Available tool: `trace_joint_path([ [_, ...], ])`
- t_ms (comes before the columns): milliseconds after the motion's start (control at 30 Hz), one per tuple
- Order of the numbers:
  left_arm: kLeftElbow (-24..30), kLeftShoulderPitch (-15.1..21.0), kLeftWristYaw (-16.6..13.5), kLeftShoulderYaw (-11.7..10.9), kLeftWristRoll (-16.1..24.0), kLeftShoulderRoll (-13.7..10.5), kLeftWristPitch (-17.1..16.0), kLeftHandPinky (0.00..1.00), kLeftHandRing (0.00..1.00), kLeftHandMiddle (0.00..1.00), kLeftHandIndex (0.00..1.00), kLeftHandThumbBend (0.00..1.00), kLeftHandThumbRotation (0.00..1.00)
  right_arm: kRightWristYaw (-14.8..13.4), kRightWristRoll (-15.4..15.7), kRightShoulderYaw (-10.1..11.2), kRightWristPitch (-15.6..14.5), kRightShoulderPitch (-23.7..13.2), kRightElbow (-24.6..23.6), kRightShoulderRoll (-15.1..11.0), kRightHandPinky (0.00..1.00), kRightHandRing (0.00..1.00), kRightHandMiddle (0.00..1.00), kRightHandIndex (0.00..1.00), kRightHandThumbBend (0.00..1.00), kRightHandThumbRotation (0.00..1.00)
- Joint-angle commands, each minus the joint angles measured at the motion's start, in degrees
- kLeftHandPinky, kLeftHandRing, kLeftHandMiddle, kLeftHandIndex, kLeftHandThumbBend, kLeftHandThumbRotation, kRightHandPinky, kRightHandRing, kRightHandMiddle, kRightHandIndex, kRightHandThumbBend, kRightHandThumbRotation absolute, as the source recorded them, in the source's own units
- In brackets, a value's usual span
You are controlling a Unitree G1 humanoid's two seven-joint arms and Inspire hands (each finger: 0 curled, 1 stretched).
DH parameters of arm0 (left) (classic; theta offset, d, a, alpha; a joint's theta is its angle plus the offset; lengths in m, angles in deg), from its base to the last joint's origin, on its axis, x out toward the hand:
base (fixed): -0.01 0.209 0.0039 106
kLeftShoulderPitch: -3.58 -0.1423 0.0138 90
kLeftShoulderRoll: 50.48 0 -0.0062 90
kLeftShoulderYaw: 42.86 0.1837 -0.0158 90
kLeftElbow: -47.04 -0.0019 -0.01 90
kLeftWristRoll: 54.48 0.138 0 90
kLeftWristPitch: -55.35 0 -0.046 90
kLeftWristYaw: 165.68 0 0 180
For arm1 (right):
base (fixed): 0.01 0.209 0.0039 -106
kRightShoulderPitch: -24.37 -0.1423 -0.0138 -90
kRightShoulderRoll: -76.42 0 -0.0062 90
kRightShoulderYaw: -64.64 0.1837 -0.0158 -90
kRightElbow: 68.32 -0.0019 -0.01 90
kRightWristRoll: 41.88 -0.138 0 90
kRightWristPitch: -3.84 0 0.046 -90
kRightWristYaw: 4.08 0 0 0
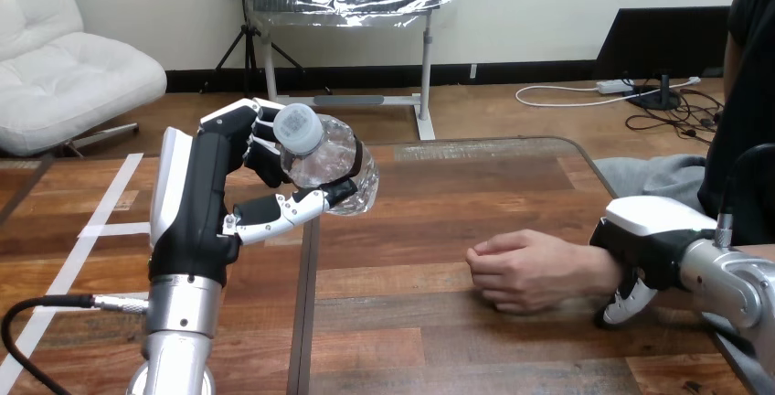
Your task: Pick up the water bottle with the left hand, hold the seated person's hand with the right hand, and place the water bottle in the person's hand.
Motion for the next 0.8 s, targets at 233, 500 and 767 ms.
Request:
trace_joint_path([
  [233, 3.4, 5.6, 1.0, 1.8, 0.2, 0.9, 1.0, 0.31, 0.35, 0.40, 0.50, 0.57, 0.00, -2.5, -3.0, 5.1, 2.7, -3.0, -4.7, -2.7, 0.15, 0.23, 0.31, 0.34, 0.71, 0.00],
  [500, 3.6, 6.3, 1.6, 3.2, 1.1, 1.5, 2.1, 0.31, 0.34, 0.40, 0.50, 0.56, 0.00, -2.0, -4.2, 6.4, 2.1, -3.1, -7.3, -3.4, 0.15, 0.23, 0.33, 0.36, 0.71, 0.00],
  [767, 3.0, 7.3, 2.0, 5.0, 1.7, 2.4, 3.2, 0.30, 0.34, 0.40, 0.50, 0.56, 0.00, -2.3, -4.3, 7.9, 3.8, -3.4, -9.8, -4.4, 0.20, 0.27, 0.35, 0.36, 0.73, 0.00],
])
